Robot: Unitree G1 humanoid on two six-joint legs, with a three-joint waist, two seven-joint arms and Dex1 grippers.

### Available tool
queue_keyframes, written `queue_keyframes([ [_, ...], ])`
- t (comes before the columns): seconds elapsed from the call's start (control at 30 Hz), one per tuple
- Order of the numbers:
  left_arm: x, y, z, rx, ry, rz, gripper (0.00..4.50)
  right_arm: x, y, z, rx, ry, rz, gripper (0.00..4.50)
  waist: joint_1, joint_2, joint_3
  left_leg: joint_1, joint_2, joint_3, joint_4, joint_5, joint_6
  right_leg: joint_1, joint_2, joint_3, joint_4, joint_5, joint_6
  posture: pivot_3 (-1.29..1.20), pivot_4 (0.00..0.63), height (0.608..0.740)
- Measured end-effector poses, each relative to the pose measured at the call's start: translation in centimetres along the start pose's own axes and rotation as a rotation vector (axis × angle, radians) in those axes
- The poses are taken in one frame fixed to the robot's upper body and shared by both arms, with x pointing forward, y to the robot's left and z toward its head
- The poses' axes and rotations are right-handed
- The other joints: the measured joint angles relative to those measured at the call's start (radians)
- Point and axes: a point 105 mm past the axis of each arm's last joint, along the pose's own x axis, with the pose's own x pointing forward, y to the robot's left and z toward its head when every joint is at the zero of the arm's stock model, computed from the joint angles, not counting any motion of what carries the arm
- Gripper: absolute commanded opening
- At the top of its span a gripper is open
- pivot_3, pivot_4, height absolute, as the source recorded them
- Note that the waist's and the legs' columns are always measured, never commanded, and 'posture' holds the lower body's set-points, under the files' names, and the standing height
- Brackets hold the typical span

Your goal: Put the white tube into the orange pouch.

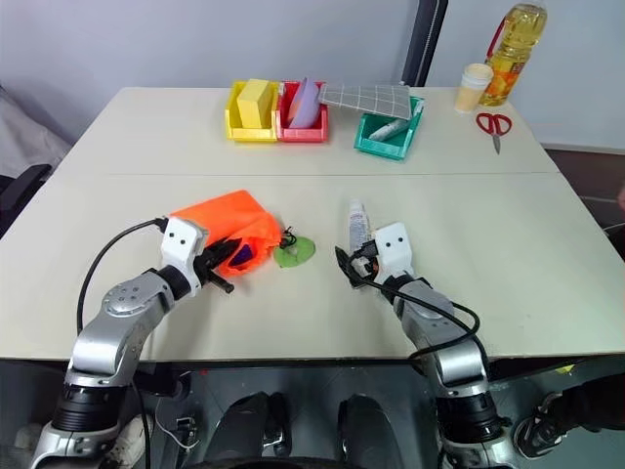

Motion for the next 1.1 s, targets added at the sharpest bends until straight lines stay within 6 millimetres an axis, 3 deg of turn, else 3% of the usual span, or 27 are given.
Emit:
queue_keyframes([
  [0.23, 0.0, 0.0, 0.0, -0.001, -0.002, 0.002, 0.00, 0.2, -1.4, -1.2, -0.019, 0.037, -0.099, 4.47, -0.001, 0.000, 0.000, 0.000, 0.000, 0.000, 0.000, 0.000, 0.000, 0.000, 0.000, 0.000, 0.000, 0.000, 0.000, 0.00, 0.150, 0.740],
  [0.33, 0.0, 0.0, 0.1, 0.000, -0.004, 0.005, 0.00, 0.2, -1.7, -1.5, -0.015, 0.044, -0.107, 3.73, -0.003, 0.000, 0.000, 0.000, 0.000, 0.000, 0.000, 0.000, 0.000, 0.000, 0.000, 0.000, 0.000, 0.000, 0.000, 0.00, 0.150, 0.740],
  [0.5, 0.1, 0.0, 0.1, -0.003, -0.010, 0.007, 0.00, 0.3, -1.6, -1.4, -0.012, 0.040, -0.103, 1.26, -0.003, 0.000, 0.000, 0.000, 0.000, 0.000, 0.000, 0.000, 0.000, 0.000, 0.000, 0.000, 0.000, 0.000, 0.000, 0.00, 0.150, 0.740],
  [0.8, 0.4, 0.0, 0.9, 0.006, -0.036, 0.005, 0.00, 0.1, -1.7, -1.3, -0.035, 0.036, -0.075, 1.20, -0.002, 0.000, 0.000, 0.000, 0.000, 0.000, 0.000, 0.000, 0.000, 0.000, 0.000, 0.000, 0.000, 0.000, 0.000, 0.00, 0.150, 0.740],
  [1.0, 0.6, -0.2, 1.2, -0.008, -0.054, -0.007, 0.00, -2.6, 1.1, 2.3, -0.123, -0.088, 0.267, 1.20, -0.002, 0.000, 0.000, 0.000, 0.000, 0.000, -0.001, 0.000, 0.000, 0.000, 0.001, 0.000, 0.000, 0.000, 0.000, 0.00, 0.150, 0.740],
  [1.1, 0.6, -0.3, 1.3, -0.014, -0.058, -0.011, 0.00, -4.1, 2.9, 2.9, -0.109, -0.098, 0.415, 1.20, -0.001, 0.000, 0.000, 0.000, 0.000, 0.000, 0.000, 0.000, 0.000, 0.000, 0.001, 0.000, 0.000, 0.000, 0.000, 0.00, 0.150, 0.740],
])
